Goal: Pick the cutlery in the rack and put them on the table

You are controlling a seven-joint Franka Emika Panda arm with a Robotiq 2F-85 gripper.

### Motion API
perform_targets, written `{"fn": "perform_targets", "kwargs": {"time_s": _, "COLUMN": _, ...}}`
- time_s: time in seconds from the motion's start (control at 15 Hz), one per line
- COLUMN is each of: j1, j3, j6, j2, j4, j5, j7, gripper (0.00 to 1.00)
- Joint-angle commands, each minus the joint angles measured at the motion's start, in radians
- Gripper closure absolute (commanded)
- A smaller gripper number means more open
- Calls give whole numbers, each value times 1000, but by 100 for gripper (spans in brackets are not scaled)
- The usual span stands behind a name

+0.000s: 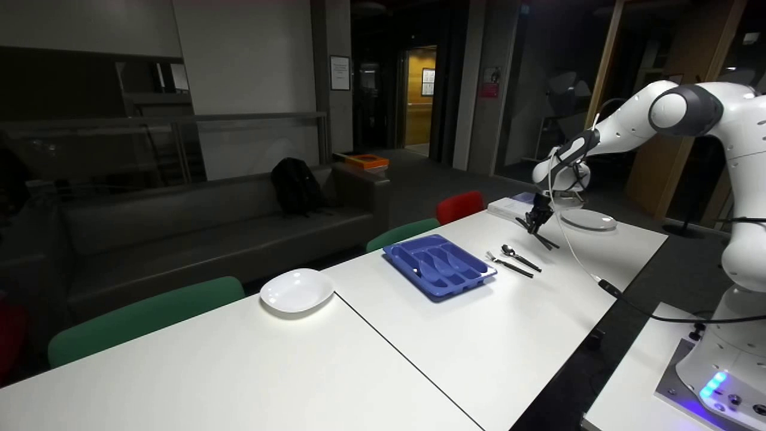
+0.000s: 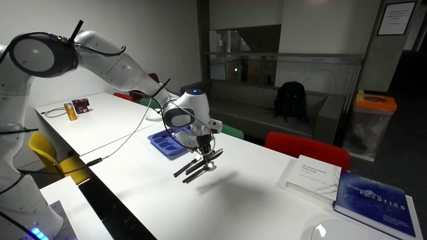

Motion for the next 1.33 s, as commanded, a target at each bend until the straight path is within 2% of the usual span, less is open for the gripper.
{"fn": "perform_targets", "kwargs": {"time_s": 0.0, "j1": -29, "j3": 14, "j6": -28, "j2": -8, "j4": 5, "j5": 20, "j7": -42, "gripper": 95}}
{"fn": "perform_targets", "kwargs": {"time_s": 0.73, "j1": -42, "j3": 32, "j6": -61, "j2": 102, "j4": 89, "j5": 14, "j7": -67, "gripper": 95}}
{"fn": "perform_targets", "kwargs": {"time_s": 1.27, "j1": -81, "j3": 38, "j6": -91, "j2": 153, "j4": 143, "j5": 4, "j7": -150, "gripper": 95}}
